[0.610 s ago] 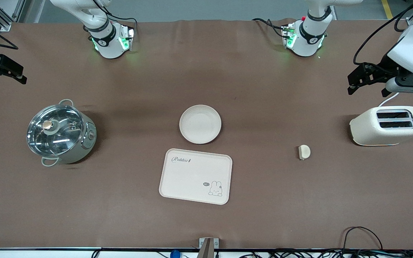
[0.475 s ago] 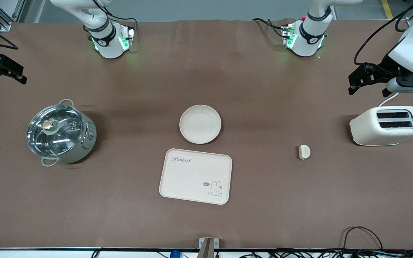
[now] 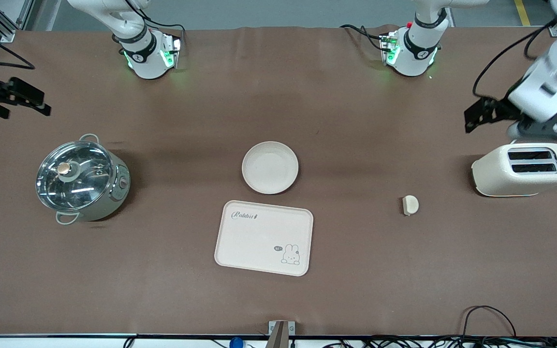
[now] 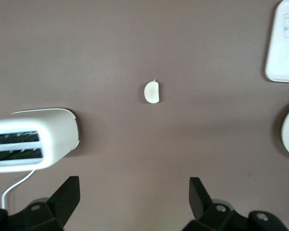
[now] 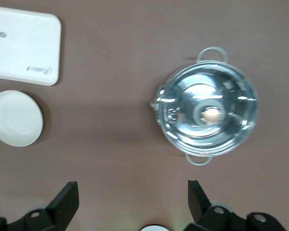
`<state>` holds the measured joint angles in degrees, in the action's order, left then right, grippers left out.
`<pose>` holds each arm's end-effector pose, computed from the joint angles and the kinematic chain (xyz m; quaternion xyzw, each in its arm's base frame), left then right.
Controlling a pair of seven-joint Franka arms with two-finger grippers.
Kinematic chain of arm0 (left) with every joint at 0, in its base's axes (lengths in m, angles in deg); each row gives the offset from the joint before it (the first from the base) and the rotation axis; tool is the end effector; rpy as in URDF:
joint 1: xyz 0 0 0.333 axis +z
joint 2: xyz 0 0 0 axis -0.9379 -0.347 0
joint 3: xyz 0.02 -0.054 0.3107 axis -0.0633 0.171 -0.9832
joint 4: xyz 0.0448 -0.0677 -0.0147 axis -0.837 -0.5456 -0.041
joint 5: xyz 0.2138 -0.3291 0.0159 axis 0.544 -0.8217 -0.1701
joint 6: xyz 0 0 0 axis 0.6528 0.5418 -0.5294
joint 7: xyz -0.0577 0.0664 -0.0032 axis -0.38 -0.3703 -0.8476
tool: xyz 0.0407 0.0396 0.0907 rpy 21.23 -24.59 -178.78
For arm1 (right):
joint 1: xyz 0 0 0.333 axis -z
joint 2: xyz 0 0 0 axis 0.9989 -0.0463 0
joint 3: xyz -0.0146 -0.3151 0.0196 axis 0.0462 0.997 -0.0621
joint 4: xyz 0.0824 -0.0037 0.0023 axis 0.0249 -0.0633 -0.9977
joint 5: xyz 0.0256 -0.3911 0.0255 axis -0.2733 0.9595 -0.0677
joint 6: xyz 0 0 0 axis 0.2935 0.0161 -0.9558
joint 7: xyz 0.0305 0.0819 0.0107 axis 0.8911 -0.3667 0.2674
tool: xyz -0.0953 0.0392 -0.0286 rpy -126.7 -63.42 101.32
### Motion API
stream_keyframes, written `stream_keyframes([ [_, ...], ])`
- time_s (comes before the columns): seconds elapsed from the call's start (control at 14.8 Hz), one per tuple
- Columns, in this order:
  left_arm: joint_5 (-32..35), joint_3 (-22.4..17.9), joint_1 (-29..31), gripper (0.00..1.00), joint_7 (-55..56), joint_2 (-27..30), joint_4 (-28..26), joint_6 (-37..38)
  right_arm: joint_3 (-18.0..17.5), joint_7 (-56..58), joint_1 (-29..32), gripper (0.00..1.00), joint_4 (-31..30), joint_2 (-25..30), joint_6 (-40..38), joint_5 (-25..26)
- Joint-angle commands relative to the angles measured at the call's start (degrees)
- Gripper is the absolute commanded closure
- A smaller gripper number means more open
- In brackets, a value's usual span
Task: Place bun in plate and plate on tray
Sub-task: 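Reach the left gripper to the bun while the right gripper reaches the plate, then grasp and lift the bun with the left gripper while the right gripper nears the plate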
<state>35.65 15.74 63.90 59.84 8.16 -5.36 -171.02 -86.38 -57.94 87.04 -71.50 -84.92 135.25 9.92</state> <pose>0.5644 -0.0828 0.5683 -0.9991 0.0374 0.0189 0.0078 0.5335 -0.0033 0.6297 -0.9972 -0.0146 0.0448 0.0577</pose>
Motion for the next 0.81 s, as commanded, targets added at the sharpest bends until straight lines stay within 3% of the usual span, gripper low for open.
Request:
stream_keyframes([
  [0.0, 0.64, -0.10, 0.08, 0.00, -0.82, -12.64, 1.14, -7.62, 0.00, -0.56, -1.27, 0.00, -0.51, -3.96, 1.36, -4.43],
  [0.14, 0.55, -0.01, 0.08, 0.00, -0.29, -18.37, -1.30, -15.34, 0.00, -1.17, -3.20, 0.00, -1.56, -8.52, 4.43, -7.25],
  [0.41, 0.11, 0.07, 0.17, 0.00, -0.11, -22.95, -13.42, -37.84, 0.00, -5.03, -7.42, 0.00, -2.01, -18.72, 15.32, -17.34],
  [0.61, -0.42, 0.16, 0.08, 0.02, -0.02, -26.38, -17.21, -46.47, 0.00, -7.15, -11.72, 0.00, -1.92, -24.88, 23.67, -22.73],
  [0.68, -0.42, 0.16, 0.17, 0.05, -0.11, -27.00, -18.53, -49.20, 0.08, -7.67, -14.17, 0.00, -2.09, -25.85, 25.87, -22.74],
  [0.75, -0.42, 0.16, 0.17, 0.18, -0.20, -27.01, -19.07, -49.66, 0.08, -8.90, -16.63, 0.00, -2.53, -26.65, 27.72, -22.65],
])
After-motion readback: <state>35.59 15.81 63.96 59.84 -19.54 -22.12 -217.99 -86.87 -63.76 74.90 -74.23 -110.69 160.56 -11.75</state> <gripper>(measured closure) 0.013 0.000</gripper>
